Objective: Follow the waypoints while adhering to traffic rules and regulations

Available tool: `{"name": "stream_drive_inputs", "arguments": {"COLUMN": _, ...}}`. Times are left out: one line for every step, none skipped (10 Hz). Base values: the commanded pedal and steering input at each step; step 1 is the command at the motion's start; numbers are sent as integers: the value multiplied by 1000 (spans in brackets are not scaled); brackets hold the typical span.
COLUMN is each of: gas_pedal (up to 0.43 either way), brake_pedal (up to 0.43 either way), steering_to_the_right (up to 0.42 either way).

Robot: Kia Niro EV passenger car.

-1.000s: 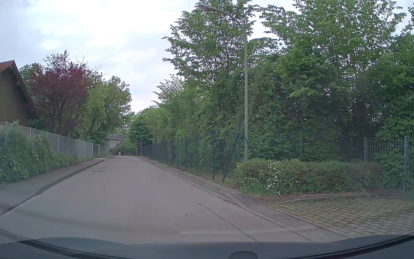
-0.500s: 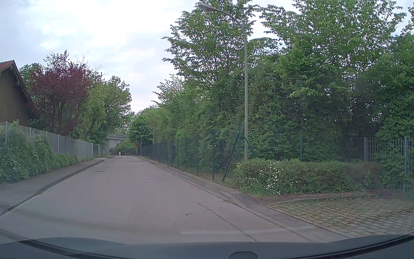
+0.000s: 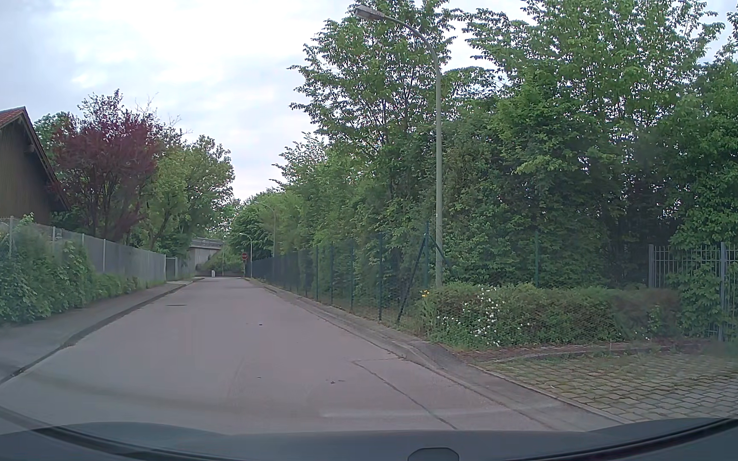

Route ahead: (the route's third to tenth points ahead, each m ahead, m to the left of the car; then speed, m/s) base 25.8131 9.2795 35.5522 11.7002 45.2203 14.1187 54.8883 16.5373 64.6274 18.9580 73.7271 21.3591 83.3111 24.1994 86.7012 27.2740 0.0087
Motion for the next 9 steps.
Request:
{"name": "stream_drive_inputs", "arguments": {"gas_pedal": 0, "brake_pedal": 0, "steering_to_the_right": 340}}
{"name": "stream_drive_inputs", "arguments": {"gas_pedal": 0, "brake_pedal": 0, "steering_to_the_right": 316}}
{"name": "stream_drive_inputs", "arguments": {"gas_pedal": 0, "brake_pedal": 0, "steering_to_the_right": 277}}
{"name": "stream_drive_inputs", "arguments": {"gas_pedal": 0, "brake_pedal": 0, "steering_to_the_right": 220}}
{"name": "stream_drive_inputs", "arguments": {"gas_pedal": 0, "brake_pedal": 0, "steering_to_the_right": 158}}
{"name": "stream_drive_inputs", "arguments": {"gas_pedal": 0, "brake_pedal": 0, "steering_to_the_right": 112}}
{"name": "stream_drive_inputs", "arguments": {"gas_pedal": 0, "brake_pedal": 0, "steering_to_the_right": 72}}
{"name": "stream_drive_inputs", "arguments": {"gas_pedal": 0, "brake_pedal": 0, "steering_to_the_right": 7}}
{"name": "stream_drive_inputs", "arguments": {"gas_pedal": 0, "brake_pedal": 0, "steering_to_the_right": -54}}
